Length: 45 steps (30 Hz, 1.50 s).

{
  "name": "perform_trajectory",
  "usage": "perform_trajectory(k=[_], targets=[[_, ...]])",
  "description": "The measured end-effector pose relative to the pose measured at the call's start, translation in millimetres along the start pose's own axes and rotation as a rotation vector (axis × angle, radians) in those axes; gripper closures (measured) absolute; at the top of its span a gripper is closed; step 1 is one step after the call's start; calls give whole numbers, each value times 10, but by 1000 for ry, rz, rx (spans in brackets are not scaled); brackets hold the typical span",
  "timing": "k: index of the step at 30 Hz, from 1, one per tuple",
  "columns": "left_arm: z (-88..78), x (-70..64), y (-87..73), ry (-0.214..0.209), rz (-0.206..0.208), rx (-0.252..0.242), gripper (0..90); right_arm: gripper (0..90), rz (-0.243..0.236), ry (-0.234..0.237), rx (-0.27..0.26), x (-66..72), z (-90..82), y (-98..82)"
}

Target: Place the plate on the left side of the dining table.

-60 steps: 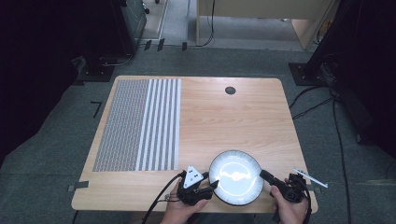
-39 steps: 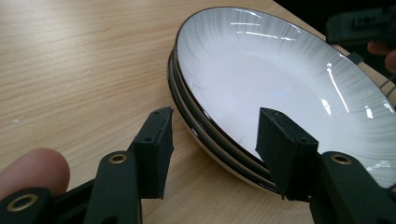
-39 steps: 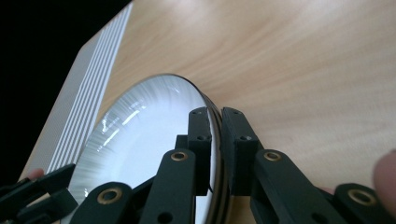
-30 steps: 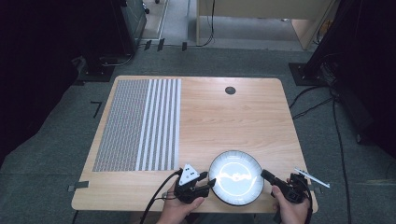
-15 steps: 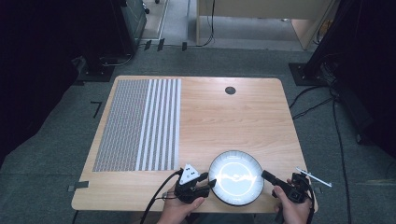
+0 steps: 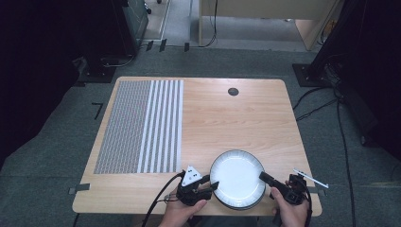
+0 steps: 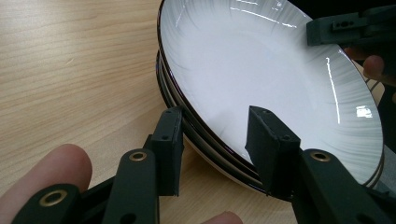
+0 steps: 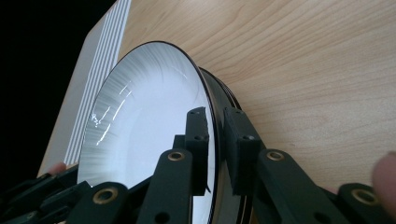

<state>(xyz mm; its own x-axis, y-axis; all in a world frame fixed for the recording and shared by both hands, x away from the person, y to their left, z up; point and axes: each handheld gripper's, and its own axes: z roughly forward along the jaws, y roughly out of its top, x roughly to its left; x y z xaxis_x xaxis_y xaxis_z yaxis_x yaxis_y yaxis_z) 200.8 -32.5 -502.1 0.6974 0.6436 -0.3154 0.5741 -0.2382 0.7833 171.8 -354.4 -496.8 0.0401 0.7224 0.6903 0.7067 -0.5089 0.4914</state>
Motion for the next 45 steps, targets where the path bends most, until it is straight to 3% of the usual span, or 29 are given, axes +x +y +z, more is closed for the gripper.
perform_trajectory(k=[3, 7, 10, 14, 18, 21, 28, 33, 45], targets=[[-5, 7, 10, -11, -11, -7, 561, 836, 10, 13, 3, -26, 36, -5], [-4, 26, 21, -29, -32, 0, 543, 849, -56, -14, 1, 12, 106, -18], [-4, 27, 22, -29, -32, 5, 538, 848, -73, -31, -9, 42, 129, -14], [-3, 29, 27, -27, -38, 6, 538, 849, -62, -24, -8, 36, 129, -10], [-24, 48, 45, -24, -48, 0, 537, 849, 18, 40, 24, -8, 127, 0], [-46, 54, 63, -12, -46, -5, 529, 855, 58, 60, 53, -16, 172, -40], [-101, 85, 73, 20, -26, -20, 552, 856, 61, 85, 51, 74, 169, -59], [-116, 86, 80, 20, -32, -12, 560, 852, 86, 94, 55, 85, 165, -64], [-160, 111, 104, 10, -45, -5, 576, 849, 63, 86, 46, 179, 132, -38]])
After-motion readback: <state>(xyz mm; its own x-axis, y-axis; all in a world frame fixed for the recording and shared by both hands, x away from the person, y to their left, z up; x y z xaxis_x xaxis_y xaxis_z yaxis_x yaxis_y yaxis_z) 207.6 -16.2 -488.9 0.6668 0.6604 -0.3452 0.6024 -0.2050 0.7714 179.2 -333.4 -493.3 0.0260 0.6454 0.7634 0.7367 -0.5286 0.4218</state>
